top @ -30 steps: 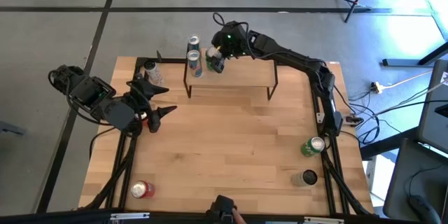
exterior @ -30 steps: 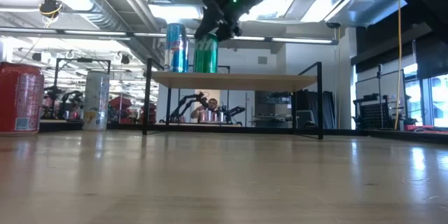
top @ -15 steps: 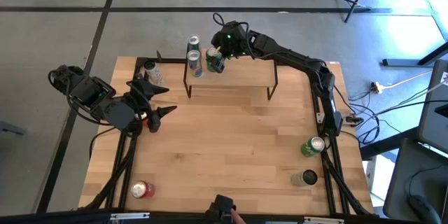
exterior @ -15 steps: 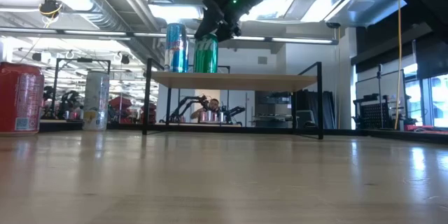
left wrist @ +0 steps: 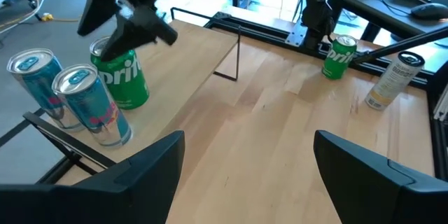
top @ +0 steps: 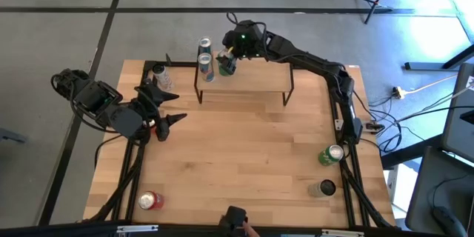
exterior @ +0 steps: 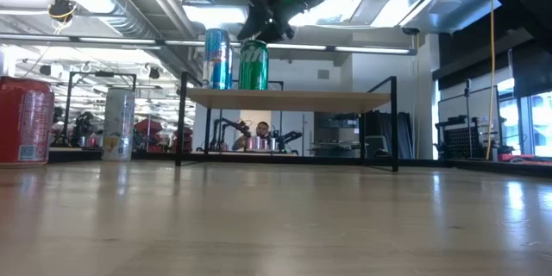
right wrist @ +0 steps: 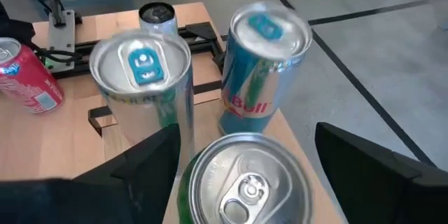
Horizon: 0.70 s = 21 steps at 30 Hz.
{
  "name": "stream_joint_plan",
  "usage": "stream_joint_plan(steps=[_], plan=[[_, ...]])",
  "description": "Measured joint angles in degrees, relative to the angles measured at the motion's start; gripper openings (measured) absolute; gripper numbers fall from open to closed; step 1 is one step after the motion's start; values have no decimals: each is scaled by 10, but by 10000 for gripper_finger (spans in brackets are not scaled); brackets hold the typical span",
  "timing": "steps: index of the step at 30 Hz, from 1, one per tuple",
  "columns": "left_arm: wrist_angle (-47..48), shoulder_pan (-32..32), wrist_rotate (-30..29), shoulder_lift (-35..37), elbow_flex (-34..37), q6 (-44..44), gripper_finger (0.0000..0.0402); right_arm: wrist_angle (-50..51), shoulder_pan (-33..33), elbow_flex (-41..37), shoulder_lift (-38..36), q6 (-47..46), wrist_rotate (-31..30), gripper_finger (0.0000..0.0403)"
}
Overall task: Place canned beverage on shelf
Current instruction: Put the green soda can on the shelf aligned with the other green soda can
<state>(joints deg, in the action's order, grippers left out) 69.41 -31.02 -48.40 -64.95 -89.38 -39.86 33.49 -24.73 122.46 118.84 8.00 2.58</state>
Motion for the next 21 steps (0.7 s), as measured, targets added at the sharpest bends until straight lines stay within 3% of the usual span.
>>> stream_joint_plan(steps=[4, 9, 14, 21], plan=[[0, 0, 1, 0, 0, 0, 304, 84, 4, 54, -26, -1, 7, 316], [0, 0, 0, -3, 0, 0, 304, 257, 25, 123, -66, -1, 10, 316], [0, 0, -6, -17, 0, -1, 304, 371, 71, 110, -142, -10, 11, 316], [0, 7, -3, -50, 0, -1, 304, 538, 165, 104, -175, -65, -11, 317]])
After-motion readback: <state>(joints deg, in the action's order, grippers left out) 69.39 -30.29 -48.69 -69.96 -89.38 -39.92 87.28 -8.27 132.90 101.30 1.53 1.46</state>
